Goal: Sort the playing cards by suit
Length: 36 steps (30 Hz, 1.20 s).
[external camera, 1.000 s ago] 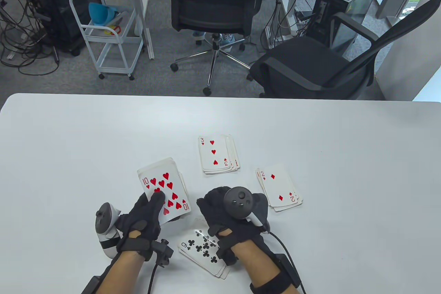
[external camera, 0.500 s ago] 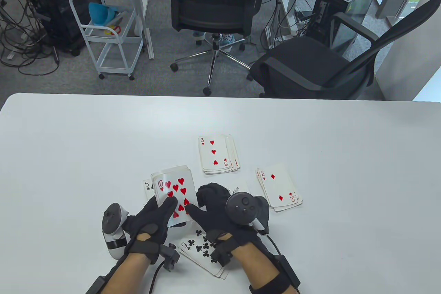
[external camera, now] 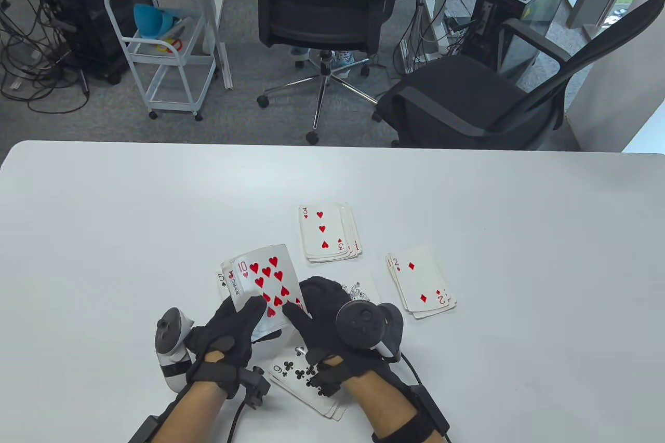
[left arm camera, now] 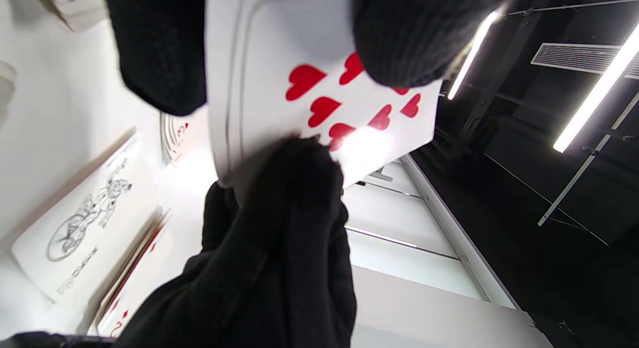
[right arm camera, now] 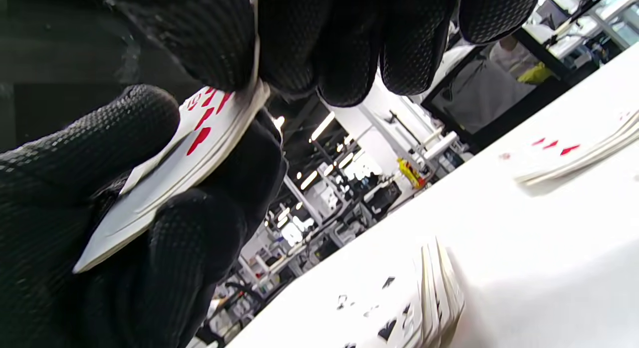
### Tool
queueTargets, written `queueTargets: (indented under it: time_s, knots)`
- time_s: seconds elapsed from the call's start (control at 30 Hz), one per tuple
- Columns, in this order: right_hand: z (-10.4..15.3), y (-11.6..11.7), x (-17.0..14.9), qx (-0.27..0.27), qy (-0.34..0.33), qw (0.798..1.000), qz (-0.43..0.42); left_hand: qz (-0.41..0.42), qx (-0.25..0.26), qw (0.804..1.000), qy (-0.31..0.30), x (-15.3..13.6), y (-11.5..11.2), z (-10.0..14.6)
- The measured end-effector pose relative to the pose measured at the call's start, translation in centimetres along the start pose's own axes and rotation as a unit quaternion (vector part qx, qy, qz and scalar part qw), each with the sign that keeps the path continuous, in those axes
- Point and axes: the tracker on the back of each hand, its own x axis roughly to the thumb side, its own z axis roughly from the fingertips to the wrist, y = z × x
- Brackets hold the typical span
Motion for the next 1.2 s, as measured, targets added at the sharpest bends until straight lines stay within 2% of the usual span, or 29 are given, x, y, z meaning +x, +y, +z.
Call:
queueTargets:
  time_s: [0.2,0.33,0.6,0.73,0.83,0.97,1.07,1.2]
  knots:
    - [0.1,-0.8,-0.7,-0.034,0.027,0.999,0.003,0.014,-0.024,1.0,0.003,-0.2,-0.6,-0.1]
    - [-0.1,-1.2,-0.9,-0.016,0.047,0.999,0.011,0.014,-0.022,1.0,0.004,-0.3,-0.6,-0.1]
    - [-0.6,-1.4,-0.7,-0.002,0.056,0.998,0.022,0.015,-0.006,1.0,0.0,0.0,-0.1,-0.1]
    - [-1.5,-3.1,-1.9,-0.034,0.097,0.994,0.037,0.022,0.017,1.0,-0.014,0.6,0.6,-0.1]
    - [-3.1,-5.1,-3.7,-0.063,0.162,0.984,0.03,0.021,0.021,0.999,-0.028,1.3,0.9,0.0]
    - [-6.8,-6.2,-6.4,-0.041,0.245,0.965,0.086,0.012,0.036,0.998,-0.04,1.7,1.6,-0.3]
    - [-9.5,-5.8,-7.9,-0.008,0.29,0.948,0.13,0.024,0.044,0.998,-0.04,1.8,2.2,-0.3]
    - [-12.5,-3.2,-8.9,0.048,0.324,0.933,0.148,0.033,0.043,0.998,-0.043,2.1,2.5,-0.2]
